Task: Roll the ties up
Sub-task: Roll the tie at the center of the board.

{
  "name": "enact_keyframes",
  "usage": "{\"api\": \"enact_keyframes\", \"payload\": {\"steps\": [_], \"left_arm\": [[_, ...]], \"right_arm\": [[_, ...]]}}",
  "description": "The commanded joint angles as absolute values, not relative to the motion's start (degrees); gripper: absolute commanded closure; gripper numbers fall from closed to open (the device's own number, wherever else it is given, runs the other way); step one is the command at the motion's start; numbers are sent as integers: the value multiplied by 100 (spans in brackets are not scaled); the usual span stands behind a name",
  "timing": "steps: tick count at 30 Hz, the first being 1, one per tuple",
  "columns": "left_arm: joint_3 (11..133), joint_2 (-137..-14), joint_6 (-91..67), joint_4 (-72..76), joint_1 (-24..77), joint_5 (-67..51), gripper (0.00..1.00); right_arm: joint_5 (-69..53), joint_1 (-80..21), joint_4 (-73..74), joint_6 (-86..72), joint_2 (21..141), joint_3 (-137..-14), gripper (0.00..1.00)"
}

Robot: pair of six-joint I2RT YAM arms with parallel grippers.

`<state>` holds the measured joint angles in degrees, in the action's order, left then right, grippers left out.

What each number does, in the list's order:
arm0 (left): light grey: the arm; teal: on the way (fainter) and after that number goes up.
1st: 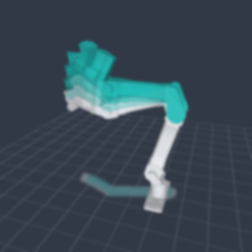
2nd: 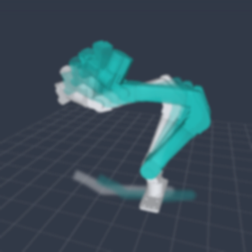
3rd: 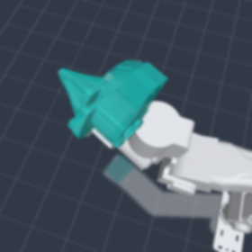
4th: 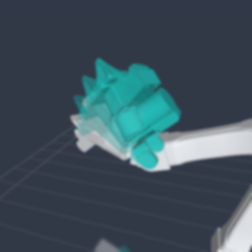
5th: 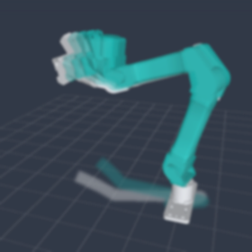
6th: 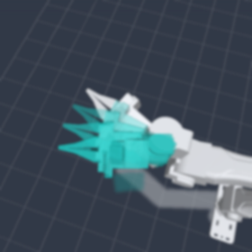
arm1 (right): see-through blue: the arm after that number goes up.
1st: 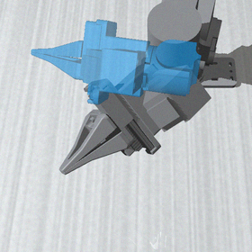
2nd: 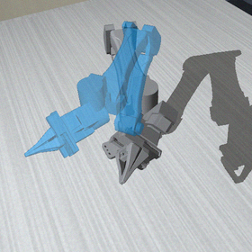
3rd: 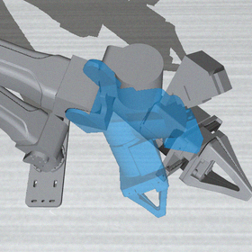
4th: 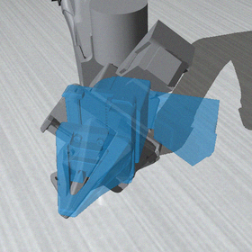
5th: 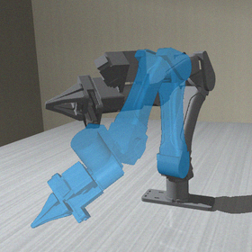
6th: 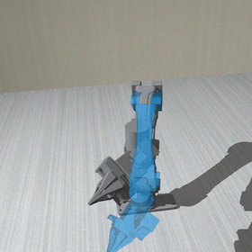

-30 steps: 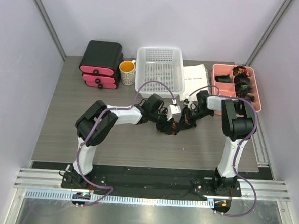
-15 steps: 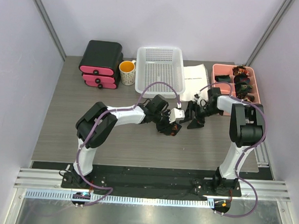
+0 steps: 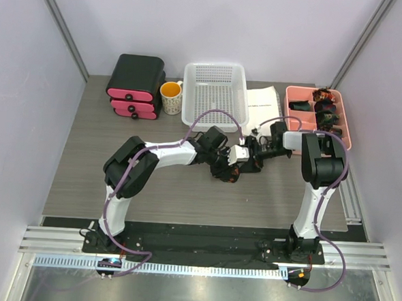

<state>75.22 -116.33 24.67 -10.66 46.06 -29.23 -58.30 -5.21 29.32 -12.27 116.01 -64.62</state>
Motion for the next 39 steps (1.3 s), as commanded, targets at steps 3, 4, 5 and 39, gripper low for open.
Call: {"api": "enact_keyframes", "payload": {"steps": [3,4,5,39], "left_arm": [[7392,-12050,2558,-1925,4597,-2575,84],[7374,-12067,2566,-1925,4605,-2575,84],[7374,-12067,2558,-1934,4597,-2575,84],[7418,-12190,2417,-1890,4535,-2821,83]], "right_arm": [[-5431,-677,2435,-914,12015,-6047,37],[-5440,-677,2426,-897,11919,-6003,37],[-5449,-677,2443,-888,11831,-5959,37],[-5792,-650,1626,-1301,11206,-5353,70]]}}
